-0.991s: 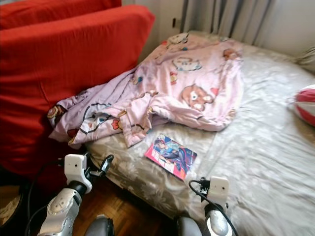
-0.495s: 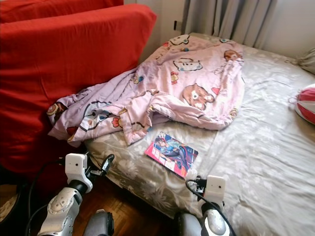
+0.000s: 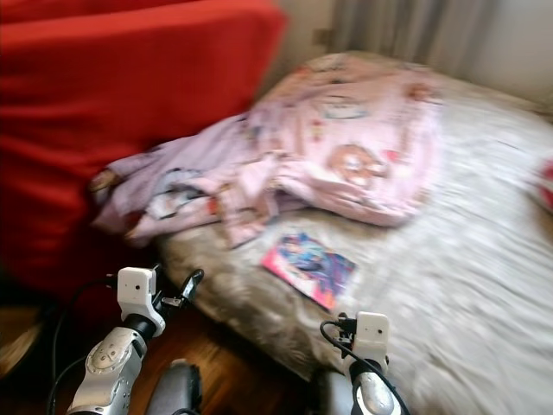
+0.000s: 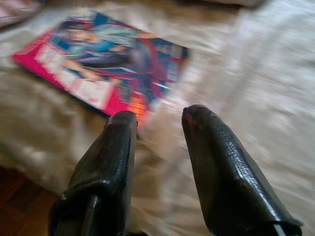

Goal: Clean up the room

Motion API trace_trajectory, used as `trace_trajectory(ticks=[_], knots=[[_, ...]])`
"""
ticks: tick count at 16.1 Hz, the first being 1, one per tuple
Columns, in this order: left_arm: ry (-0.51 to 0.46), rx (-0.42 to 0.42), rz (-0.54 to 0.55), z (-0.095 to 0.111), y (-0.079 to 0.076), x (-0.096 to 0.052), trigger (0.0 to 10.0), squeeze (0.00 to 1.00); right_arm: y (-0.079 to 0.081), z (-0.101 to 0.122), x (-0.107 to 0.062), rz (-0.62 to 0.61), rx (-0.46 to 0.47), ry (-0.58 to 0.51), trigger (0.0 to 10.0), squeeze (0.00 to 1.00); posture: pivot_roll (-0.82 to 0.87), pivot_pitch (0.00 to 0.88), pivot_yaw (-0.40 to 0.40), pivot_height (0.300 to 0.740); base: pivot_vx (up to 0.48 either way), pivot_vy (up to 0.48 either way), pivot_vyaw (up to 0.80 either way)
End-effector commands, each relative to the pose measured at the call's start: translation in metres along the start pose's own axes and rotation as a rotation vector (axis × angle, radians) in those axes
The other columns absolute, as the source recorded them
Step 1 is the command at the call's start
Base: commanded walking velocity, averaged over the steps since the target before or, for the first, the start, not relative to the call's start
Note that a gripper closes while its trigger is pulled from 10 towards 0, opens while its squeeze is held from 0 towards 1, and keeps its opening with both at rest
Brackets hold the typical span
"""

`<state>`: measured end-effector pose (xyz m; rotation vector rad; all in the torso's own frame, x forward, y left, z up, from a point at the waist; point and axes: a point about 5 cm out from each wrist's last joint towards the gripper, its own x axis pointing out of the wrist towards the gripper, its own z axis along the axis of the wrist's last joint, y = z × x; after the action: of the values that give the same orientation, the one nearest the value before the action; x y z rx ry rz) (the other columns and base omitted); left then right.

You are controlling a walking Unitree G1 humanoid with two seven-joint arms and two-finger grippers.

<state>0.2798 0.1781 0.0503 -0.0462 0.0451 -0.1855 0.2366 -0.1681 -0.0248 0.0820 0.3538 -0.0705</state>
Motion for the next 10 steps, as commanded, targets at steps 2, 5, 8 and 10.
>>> trace_trajectory(ticks=[2, 5, 8, 10], knots=[[0.017, 0.004, -0.001, -0.003, 0.001, -0.003, 10.0, 0.0, 0.0, 0.0, -0.001, -0.001, 0.018, -0.008, 10.0, 0.0, 0.03, 0.115, -0.044, 0.617, 0.0, 0.0, 0.4], [0.016, 0.002, -0.003, -0.002, 0.001, -0.003, 10.0, 0.0, -0.004, -0.001, -0.001, -0.033, 0.006, 0.0, 10.0, 0.0, 0.03, 0.116, -0.044, 0.617, 0.0, 0.0, 0.0], [0.014, 0.0, -0.008, -0.002, 0.0, -0.003, 10.0, 0.0, -0.011, 0.002, 0.002, -0.087, 0.047, 0.0, 10.0, 0.0, 0.02, 0.118, -0.043, 0.617, 0.0, 0.0, 0.0], [0.012, -0.002, -0.011, -0.002, -0.001, -0.004, 10.0, 0.0, -0.011, 0.004, 0.003, -0.085, 0.043, -0.005, 10.0, 0.0, 0.03, 0.119, -0.042, 0.617, 0.0, 0.0, 0.0]])
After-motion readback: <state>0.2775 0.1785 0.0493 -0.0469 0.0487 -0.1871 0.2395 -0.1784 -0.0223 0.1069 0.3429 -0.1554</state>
